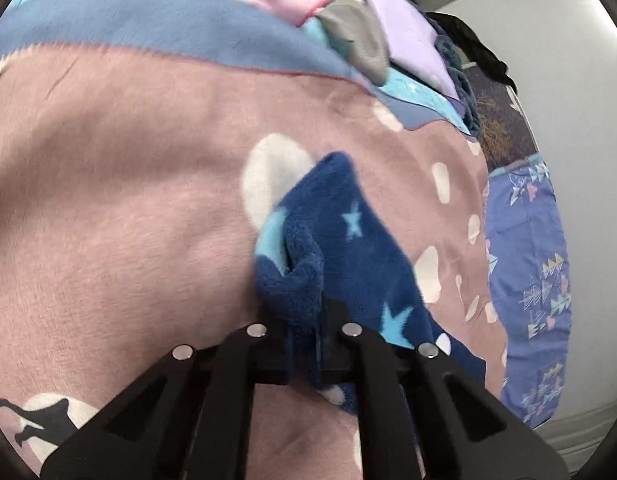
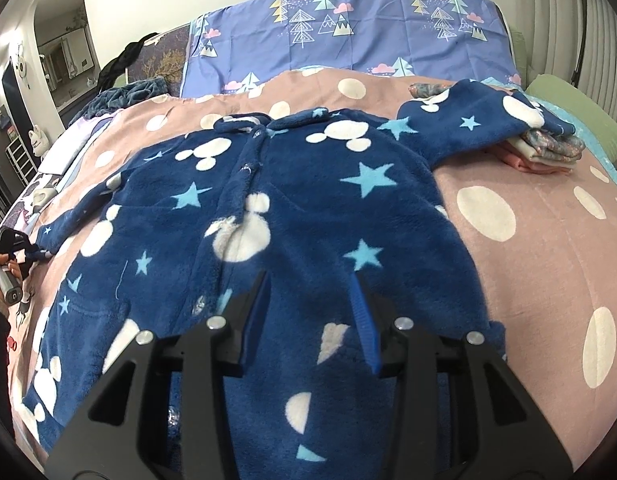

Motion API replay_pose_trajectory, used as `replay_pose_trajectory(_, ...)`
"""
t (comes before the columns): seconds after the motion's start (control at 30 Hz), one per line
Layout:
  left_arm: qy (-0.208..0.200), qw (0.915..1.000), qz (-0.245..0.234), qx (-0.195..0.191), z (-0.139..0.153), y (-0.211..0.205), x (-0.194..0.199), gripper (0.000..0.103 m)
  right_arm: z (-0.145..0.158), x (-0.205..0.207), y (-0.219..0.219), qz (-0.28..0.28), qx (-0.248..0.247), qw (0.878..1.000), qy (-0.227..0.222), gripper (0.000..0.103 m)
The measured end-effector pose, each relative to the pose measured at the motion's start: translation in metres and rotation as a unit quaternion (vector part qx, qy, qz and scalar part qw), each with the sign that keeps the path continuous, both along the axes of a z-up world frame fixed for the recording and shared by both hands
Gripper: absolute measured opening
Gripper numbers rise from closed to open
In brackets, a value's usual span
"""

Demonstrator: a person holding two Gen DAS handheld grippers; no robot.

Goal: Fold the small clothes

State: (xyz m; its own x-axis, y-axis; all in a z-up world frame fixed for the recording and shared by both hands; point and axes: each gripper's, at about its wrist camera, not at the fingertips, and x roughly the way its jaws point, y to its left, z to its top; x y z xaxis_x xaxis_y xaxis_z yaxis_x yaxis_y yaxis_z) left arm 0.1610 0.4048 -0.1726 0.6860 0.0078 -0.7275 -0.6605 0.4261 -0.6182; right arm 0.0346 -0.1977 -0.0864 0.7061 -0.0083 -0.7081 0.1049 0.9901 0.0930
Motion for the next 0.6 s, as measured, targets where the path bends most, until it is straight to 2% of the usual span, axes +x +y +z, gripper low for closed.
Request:
replay_pose_trajectory(0.07, -0.030, 0.9974, -0.034, 0.056, 0.033, -0.020, 0.007, 0.006, 0.001, -0.001, -0.002, 0.000, -0.005, 1.000, -0.004, 0.042)
replay_pose_trajectory(0.13, -0.085, 0.9848, -0.095, 0.118, 0.082, -0.062, 0.020, 0.006, 0.001, -0.002, -0.005, -0.002, -0.009, 1.000, -0.007, 0.042)
replay_pose_trajectory(0.2, -0.124, 0.9668, -0.156, 0.160, 0.123, -0.108, 0.032, 0.006, 0.003, -0.001, -0.008, -0.006, -0.007, 1.000, -0.010, 0.042)
replay_pose_trajectory(0.27, -0.162, 0.9403, -0.217, 0.206, 0.161, -0.164, 0.040, 0.006, 0.005, -0.002, -0.013, -0.011, 0.001, 1.000, -0.015, 0.042)
replay_pose_trajectory(0.3, -0.185, 0.9196, -0.257, 0.232, 0.180, -0.203, 0.043, 0.006, 0.007, -0.003, -0.015, -0.013, 0.003, 1.000, -0.019, 0.042)
replay_pose_trajectory(0.33, -0.200, 0.9044, -0.285, 0.247, 0.191, -0.231, 0.045, 0.006, 0.008, -0.004, -0.017, -0.013, 0.004, 1.000, -0.021, 0.042)
replay_pose_trajectory(0.37, -0.218, 0.8813, -0.326, 0.263, 0.202, -0.271, 0.046, 0.007, 0.009, -0.005, -0.019, -0.013, 0.005, 1.000, -0.024, 0.042)
replay_pose_trajectory(0.4, -0.227, 0.8674, -0.351, 0.271, 0.205, -0.295, 0.047, 0.007, 0.010, -0.006, -0.022, -0.014, 0.006, 1.000, -0.026, 0.042)
replay_pose_trajectory(0.47, -0.239, 0.8288, -0.418, 0.286, 0.202, -0.361, 0.046, 0.007, 0.012, -0.007, -0.028, -0.016, 0.012, 0.999, -0.026, 0.042)
replay_pose_trajectory(0.53, -0.231, 0.8023, -0.465, 0.295, 0.186, -0.406, 0.047, 0.012, 0.012, -0.006, -0.037, -0.017, 0.027, 0.999, -0.021, 0.042)
replay_pose_trajectory(0.57, -0.218, 0.7858, -0.496, 0.299, 0.169, -0.434, 0.047, 0.018, 0.012, -0.006, -0.041, -0.018, 0.034, 0.999, -0.018, 0.042)
replay_pose_trajectory(0.6, -0.207, 0.7773, -0.513, 0.300, 0.156, -0.450, 0.046, 0.034, 0.012, -0.005, -0.045, -0.019, 0.041, 0.999, -0.015, 0.042)
